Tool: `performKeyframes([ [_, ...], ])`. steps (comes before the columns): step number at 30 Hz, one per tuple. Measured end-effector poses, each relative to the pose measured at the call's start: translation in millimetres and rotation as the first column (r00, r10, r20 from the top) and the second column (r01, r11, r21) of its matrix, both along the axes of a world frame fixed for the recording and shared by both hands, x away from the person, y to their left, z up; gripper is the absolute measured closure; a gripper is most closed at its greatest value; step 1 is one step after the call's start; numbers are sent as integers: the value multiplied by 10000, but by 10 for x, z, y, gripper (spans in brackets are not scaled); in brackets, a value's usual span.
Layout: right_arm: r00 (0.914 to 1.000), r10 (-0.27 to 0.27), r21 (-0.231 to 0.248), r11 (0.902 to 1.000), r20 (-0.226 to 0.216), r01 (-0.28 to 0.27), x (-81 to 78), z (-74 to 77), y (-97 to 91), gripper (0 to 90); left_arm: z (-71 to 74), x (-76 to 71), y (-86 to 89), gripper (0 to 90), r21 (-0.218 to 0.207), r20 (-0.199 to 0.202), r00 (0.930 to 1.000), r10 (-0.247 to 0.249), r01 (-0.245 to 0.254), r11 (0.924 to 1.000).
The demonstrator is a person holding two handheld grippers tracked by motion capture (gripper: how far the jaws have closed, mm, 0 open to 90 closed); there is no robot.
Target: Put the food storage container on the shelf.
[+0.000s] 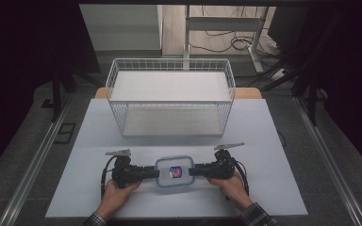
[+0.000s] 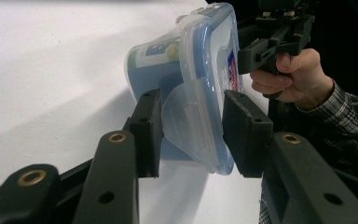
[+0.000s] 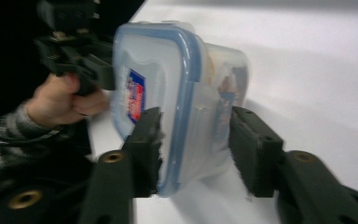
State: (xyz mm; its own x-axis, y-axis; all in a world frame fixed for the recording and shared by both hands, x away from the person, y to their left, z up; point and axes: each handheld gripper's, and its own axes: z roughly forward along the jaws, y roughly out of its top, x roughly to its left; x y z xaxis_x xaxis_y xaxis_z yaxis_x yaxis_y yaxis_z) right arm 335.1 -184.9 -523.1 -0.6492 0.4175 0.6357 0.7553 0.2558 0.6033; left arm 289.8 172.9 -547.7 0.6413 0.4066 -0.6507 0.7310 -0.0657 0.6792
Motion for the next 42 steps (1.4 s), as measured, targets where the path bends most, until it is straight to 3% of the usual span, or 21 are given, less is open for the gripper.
performKeyframes([
  [6,9998,45,12,10000,-200,-45,0,22,4,575,-10,12,5,592,-130,-112,9999,-6,5,9999],
  [13,9986,-171,-144,9997,506,179,-52,155,45,590,71,79,20,586,-137,-139,9997,193,-195,9997],
  [18,9969,-336,184,9993,710,323,-22,260,46,591,208,111,46,588,-211,49,9997,227,-226,9995],
  [23,9962,-389,544,9979,784,347,47,409,54,590,348,155,103,600,-596,88,9998,183,-177,9981],
  [28,9953,-376,631,9975,890,320,123,544,94,590,489,215,146,601,-633,219,9994,282,-268,9976],
  [42,9894,-661,1254,9909,1297,497,497,1190,211,588,1227,537,253,601,-519,762,9947,696,-658,9965],
])
